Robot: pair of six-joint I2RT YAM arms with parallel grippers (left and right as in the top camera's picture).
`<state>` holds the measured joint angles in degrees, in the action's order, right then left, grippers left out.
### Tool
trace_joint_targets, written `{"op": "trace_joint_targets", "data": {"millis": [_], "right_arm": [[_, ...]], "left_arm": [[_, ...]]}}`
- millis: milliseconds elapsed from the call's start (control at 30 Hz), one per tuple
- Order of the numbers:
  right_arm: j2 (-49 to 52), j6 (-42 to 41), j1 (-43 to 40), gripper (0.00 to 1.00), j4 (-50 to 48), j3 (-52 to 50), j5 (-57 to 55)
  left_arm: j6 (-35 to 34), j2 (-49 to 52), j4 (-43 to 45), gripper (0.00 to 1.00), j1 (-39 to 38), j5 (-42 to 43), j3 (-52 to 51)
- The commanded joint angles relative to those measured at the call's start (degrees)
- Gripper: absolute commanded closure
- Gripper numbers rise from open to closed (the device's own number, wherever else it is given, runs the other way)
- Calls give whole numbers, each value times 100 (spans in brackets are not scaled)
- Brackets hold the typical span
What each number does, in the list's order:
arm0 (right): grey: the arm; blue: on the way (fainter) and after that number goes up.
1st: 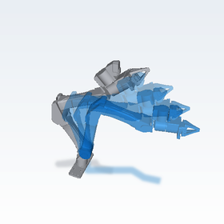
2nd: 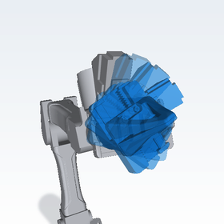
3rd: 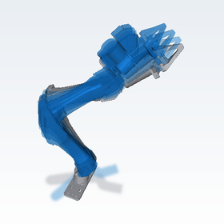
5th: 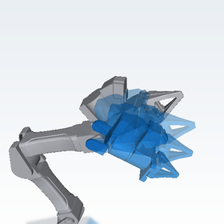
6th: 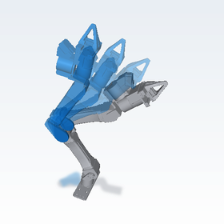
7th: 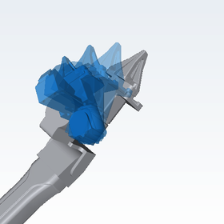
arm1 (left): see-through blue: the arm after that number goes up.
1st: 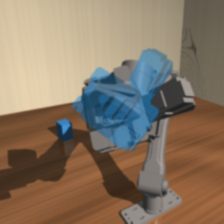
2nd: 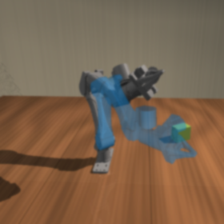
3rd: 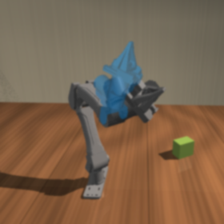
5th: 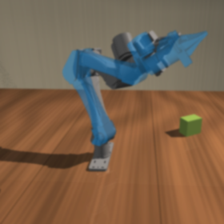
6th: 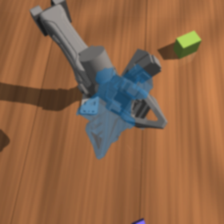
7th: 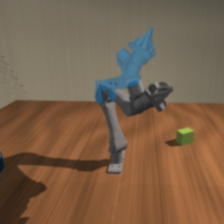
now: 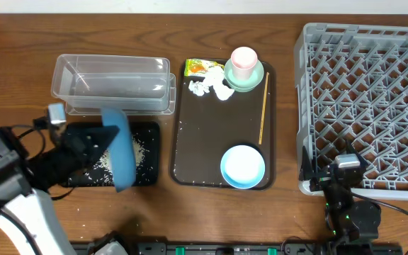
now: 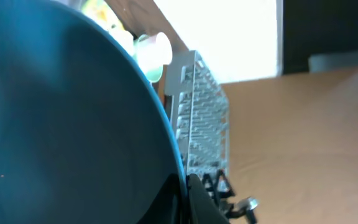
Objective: Sort waste into correct bins and load items into the dishwasher rack
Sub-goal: 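Carry the emptied blue plate back and lower it onto the brown tray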
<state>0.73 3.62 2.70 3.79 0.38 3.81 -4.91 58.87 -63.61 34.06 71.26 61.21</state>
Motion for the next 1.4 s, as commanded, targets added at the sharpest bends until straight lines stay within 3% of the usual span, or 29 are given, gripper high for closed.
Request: {"op": "trace_joint_targets", "data": {"millis": [0, 100, 167, 233, 467, 533, 633, 867, 1100, 1367], "right_arm": [[-22, 74, -81, 1, 24, -7, -37], [-22, 74, -81, 1, 24, -7, -37], [-22, 74, -81, 1, 24, -7, -37], [-22, 74, -81, 1, 24, -7, -37], [-22, 74, -81, 1, 24, -7, -37], [-22, 74, -81, 1, 24, -7, -37], [-22, 74, -81, 1, 24, -7, -37], [-22, 74, -81, 1, 24, -7, -37], [-22, 74, -81, 1, 24, -7, -37], [-22, 74, -81, 1, 24, -7, -37]], "left_arm": [[-831, -450, 470, 94, -680, -297, 431], [-1810, -734, 1464, 94, -1552, -378, 463], [-2527, -863, 2173, 94, -2402, -997, 463], [-2782, -876, 2483, 94, -3123, -1652, 463], [-2806, -31, 2697, 94, -5921, -4828, 461], [-2492, 474, 2979, 94, -6551, -5727, 461], [-1884, 1198, 3628, 94, -7173, -6310, 461], [-1528, 2691, 4905, 94, -7816, -7860, 461], [-1593, 3482, 5171, 94, -7818, -7967, 461], [-1873, 3652, 5062, 94, -7849, -7836, 461]]}}
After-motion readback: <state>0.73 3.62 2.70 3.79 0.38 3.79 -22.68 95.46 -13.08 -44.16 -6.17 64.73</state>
